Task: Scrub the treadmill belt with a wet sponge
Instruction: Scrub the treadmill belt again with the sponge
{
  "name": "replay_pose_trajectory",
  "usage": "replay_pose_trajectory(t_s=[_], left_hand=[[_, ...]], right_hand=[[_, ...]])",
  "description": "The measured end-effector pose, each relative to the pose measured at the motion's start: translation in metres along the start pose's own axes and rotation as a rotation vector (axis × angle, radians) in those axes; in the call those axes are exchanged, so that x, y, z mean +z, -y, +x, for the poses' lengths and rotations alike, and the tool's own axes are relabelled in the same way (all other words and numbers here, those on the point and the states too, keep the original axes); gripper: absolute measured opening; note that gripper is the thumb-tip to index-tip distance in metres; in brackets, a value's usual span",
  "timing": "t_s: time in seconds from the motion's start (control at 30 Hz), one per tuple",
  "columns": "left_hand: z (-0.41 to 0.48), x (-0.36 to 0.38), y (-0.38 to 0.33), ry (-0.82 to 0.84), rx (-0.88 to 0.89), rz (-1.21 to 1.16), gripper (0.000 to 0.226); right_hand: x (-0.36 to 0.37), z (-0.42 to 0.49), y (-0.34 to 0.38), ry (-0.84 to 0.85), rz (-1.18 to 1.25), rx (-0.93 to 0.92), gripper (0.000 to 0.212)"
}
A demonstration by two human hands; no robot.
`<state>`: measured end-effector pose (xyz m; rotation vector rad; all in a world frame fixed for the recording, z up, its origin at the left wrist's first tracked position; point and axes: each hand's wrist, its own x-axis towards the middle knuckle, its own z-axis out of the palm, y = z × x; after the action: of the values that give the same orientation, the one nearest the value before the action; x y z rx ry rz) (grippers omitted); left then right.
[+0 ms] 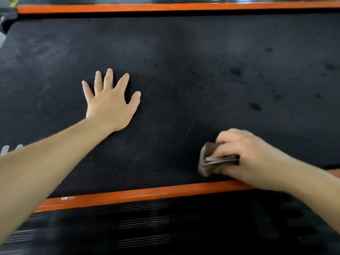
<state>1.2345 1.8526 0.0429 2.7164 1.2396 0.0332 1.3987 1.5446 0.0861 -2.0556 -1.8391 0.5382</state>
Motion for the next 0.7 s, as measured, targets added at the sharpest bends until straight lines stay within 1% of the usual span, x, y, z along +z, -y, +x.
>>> replay_pose_trajectory(t_s=[0.1,0.17,0.2,0.27,0.33,0.4,0.43,0.47,0.53,0.63,0.7], left_hand=[[-0.003,-0.005,-0.001,-0.045,0.046,-0.06,0.063],[-0.004,-0.01,-0.009,-0.074,0.12,-0.11,0.058],[-0.004,-0.012,-0.018,-0.059,0.142,-0.135,0.057],[-0.006,-0.009,-0.039,0.015,0.128,-0.15,0.06],[-0.01,0.002,-0.055,0.059,0.086,-0.079,0.066],[-0.012,0.01,-0.059,0.043,0.083,-0.025,0.07],[-0.012,0.012,-0.059,0.027,0.085,-0.017,0.071],[-0.012,0.012,-0.057,0.016,0.086,-0.014,0.071],[-0.012,0.012,-0.057,0.014,0.085,-0.007,0.071],[-0.013,0.011,-0.06,0.028,0.085,0.011,0.072],[-0.014,0.01,-0.061,0.025,0.088,0.007,0.071]], right_hand=[[-0.014,-0.005,-0.015,-0.039,0.06,0.111,0.006],[-0.01,-0.01,-0.012,-0.05,0.046,0.112,0.007],[-0.006,-0.013,-0.007,-0.052,0.053,0.098,0.005],[0.001,-0.012,-0.005,-0.07,0.094,0.088,0.014],[0.001,0.004,-0.016,-0.15,0.065,0.107,0.017],[-0.002,0.03,-0.03,-0.274,-0.074,0.139,0.011],[-0.004,0.042,-0.033,-0.335,-0.114,0.172,0.011],[-0.003,0.048,-0.034,-0.377,-0.122,0.2,0.016],[0.002,0.043,-0.029,-0.37,-0.11,0.179,0.016],[0.009,0.022,-0.021,-0.305,-0.058,0.11,0.03],[0.007,0.033,-0.027,-0.331,-0.105,0.134,0.035]])
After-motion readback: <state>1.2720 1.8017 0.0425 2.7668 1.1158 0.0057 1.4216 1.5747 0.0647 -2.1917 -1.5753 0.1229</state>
